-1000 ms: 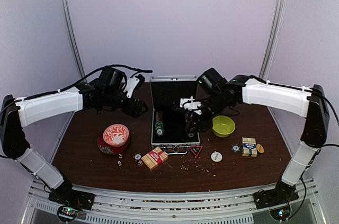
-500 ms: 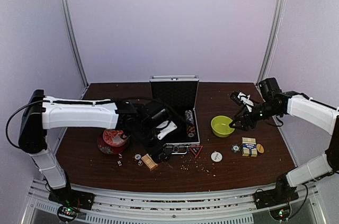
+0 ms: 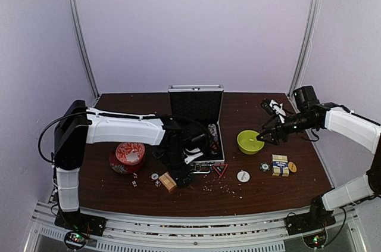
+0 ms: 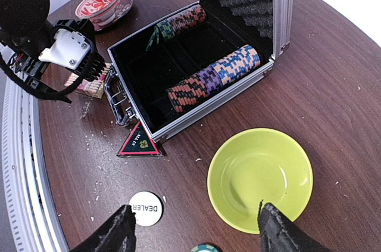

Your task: Pack up texas hold em set

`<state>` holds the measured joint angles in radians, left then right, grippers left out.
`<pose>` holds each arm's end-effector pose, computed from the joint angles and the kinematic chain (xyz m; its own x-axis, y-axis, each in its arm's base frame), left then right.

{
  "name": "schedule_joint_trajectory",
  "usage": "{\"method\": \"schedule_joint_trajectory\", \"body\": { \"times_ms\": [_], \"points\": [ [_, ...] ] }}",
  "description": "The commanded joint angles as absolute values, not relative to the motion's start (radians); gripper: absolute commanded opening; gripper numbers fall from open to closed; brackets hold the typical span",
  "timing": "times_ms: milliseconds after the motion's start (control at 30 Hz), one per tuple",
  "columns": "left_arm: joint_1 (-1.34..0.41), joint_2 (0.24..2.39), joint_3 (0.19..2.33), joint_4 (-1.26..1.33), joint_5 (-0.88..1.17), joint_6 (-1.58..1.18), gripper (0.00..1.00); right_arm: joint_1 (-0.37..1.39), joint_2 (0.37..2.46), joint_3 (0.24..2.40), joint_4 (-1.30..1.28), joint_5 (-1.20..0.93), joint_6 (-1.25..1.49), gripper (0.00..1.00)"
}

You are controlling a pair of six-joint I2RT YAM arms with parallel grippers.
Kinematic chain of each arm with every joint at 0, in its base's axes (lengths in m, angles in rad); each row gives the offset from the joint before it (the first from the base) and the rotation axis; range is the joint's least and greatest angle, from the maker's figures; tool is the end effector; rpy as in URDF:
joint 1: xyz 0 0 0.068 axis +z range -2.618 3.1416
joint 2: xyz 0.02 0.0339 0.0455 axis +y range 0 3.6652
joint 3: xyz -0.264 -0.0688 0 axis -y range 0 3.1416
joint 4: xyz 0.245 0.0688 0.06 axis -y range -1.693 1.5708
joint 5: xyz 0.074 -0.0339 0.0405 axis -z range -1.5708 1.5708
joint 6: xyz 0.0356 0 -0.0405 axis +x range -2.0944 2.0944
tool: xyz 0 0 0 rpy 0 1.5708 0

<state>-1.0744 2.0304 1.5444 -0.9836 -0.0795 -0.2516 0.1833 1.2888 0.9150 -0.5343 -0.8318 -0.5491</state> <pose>0.1896 -0.3441 0.1798 -0.6762 0.7273 -0.1175 0.7273 0.6844 0.0514 0.2477 0.0727 0.2562 -0.3637 -0.4250 -0.8289 -0.8907 0.4192 0.1759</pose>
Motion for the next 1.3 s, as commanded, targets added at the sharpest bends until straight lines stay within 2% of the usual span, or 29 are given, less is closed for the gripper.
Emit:
{"method": "schedule_joint_trajectory", "body": {
  "times_ms": [0, 433, 500, 600, 733, 967, 1267],
  "points": [
    [-1.040, 2.051, 1.598, -1.037, -0.081, -0.278, 0.98, 0.176, 1.292, 0.908, -0.527, -0.855, -0.562, 0.71],
    [-1.000, 2.103, 1.597, -1.025, -0.001, -0.199, 0.96, 0.176, 1.313, 0.908, -0.540, -0.859, -0.581, 0.72],
    [-1.000, 2.108, 1.597, -1.025, 0.000, -0.193, 0.93, 0.176, 1.317, 0.907, -0.540, -0.859, -0.583, 0.72],
    [-1.000, 2.119, 1.598, -1.029, 0.010, -0.184, 0.81, 0.176, 1.327, 0.913, -0.546, -0.865, -0.585, 0.72],
    [-0.999, 2.133, 1.601, -1.042, 0.002, -0.186, 0.76, 0.178, 1.342, 0.921, -0.562, -0.871, -0.596, 0.72],
    [-1.000, 2.138, 1.604, -1.072, -0.028, -0.193, 0.80, 0.178, 1.350, 0.921, -0.566, -0.871, -0.600, 0.72],
    [-1.011, 2.126, 1.663, -1.147, -0.028, -0.181, 0.57, 0.179, 1.359, 0.923, -0.569, -0.873, -0.602, 0.72]
  ]
}}
